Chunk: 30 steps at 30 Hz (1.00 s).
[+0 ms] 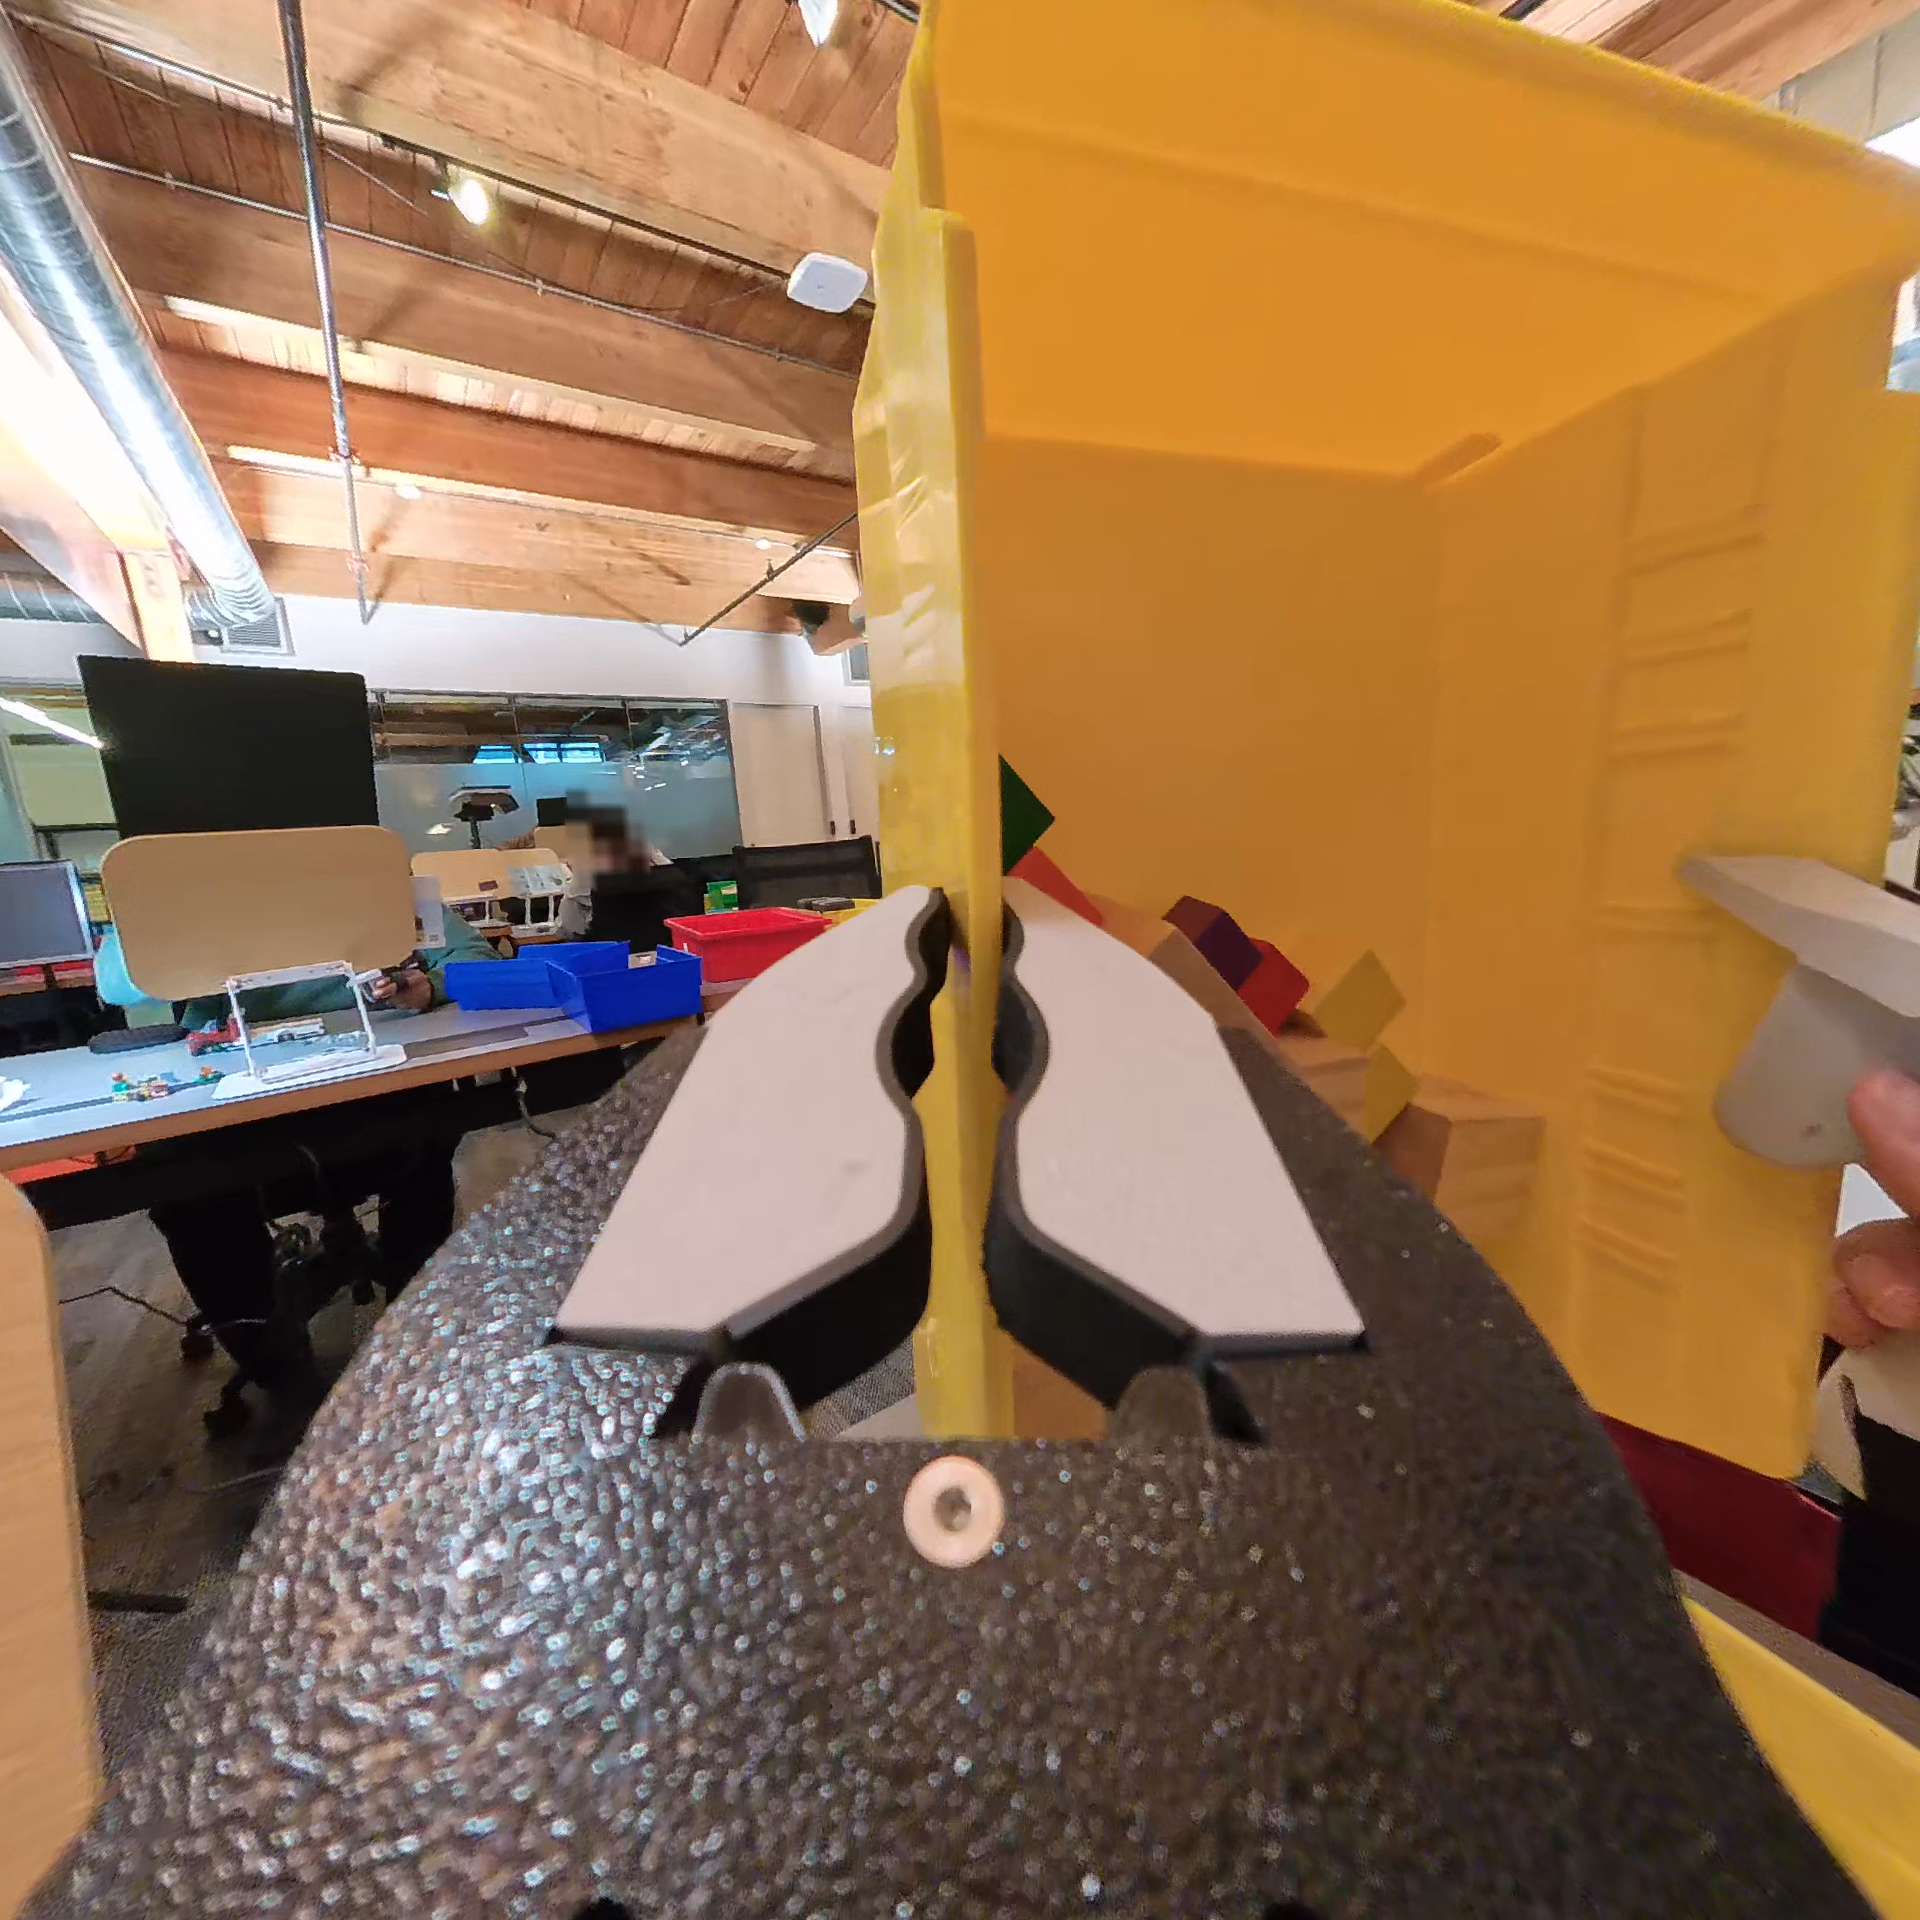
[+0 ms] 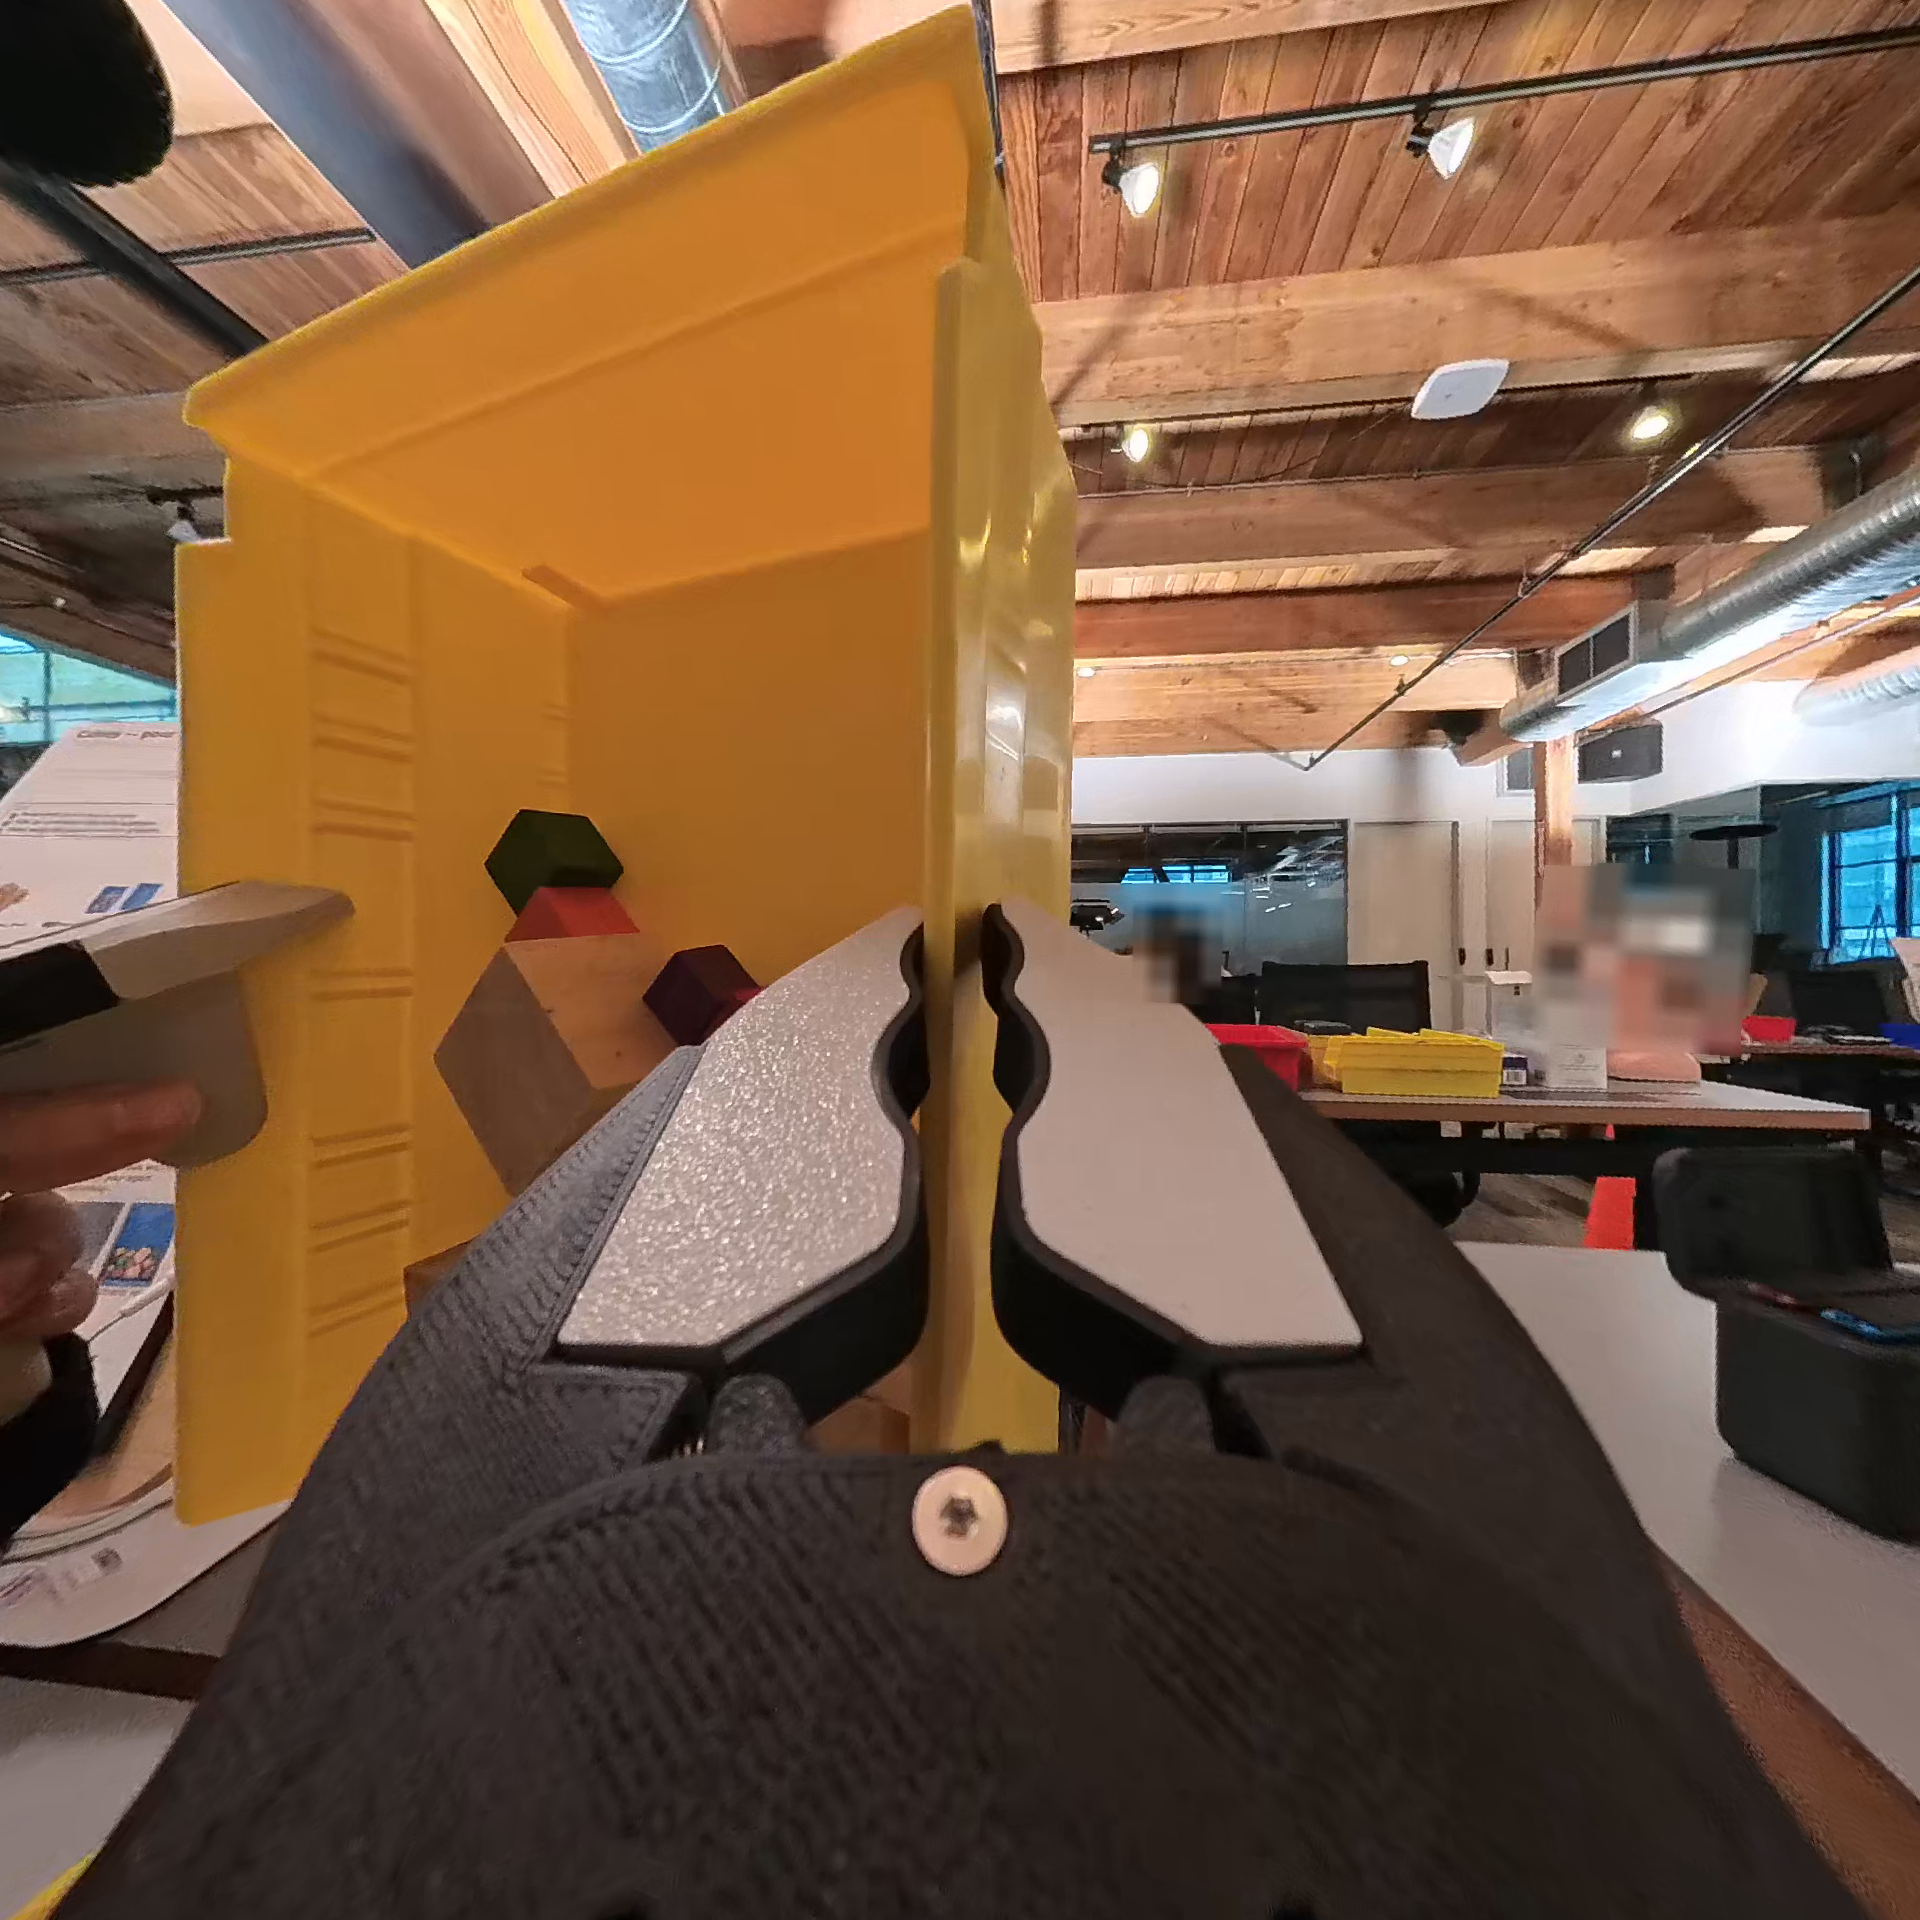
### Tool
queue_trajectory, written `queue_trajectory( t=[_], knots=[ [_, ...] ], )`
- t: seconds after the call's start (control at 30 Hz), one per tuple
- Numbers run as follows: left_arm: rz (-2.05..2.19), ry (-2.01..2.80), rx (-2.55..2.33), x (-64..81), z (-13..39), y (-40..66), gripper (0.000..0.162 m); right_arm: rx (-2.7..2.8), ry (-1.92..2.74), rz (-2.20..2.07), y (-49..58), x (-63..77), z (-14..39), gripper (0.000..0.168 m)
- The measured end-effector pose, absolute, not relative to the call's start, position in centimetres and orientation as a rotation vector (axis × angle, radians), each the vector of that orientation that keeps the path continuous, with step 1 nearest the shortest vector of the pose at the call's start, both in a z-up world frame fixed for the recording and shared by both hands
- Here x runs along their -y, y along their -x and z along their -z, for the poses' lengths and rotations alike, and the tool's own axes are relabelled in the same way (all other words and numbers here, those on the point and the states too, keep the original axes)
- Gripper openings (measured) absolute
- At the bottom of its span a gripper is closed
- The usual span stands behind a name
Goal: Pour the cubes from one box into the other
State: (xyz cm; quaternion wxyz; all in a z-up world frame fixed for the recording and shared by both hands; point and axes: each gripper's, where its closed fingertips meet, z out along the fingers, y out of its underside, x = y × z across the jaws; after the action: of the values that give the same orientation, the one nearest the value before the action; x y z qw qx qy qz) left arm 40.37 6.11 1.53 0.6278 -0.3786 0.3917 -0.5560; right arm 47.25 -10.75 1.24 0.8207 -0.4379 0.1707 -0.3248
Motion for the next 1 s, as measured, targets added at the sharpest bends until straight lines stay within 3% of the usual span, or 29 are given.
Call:
queue_trajectory(
  t=[0.6, 1.0],
  knots=[
    [1.322, 0.818, -0.834, -5.4, -2.2, -40.0, 0.005, -0.317, 0.871, 0.829, -46.4, 11.6, -2.7, 0.006],
    [1.274, 0.842, -0.932, -4.9, 1.4, -41.8, 0.006, -0.413, 0.842, 0.774, -48.6, 12.2, 0.4, 0.006]
  ],
)
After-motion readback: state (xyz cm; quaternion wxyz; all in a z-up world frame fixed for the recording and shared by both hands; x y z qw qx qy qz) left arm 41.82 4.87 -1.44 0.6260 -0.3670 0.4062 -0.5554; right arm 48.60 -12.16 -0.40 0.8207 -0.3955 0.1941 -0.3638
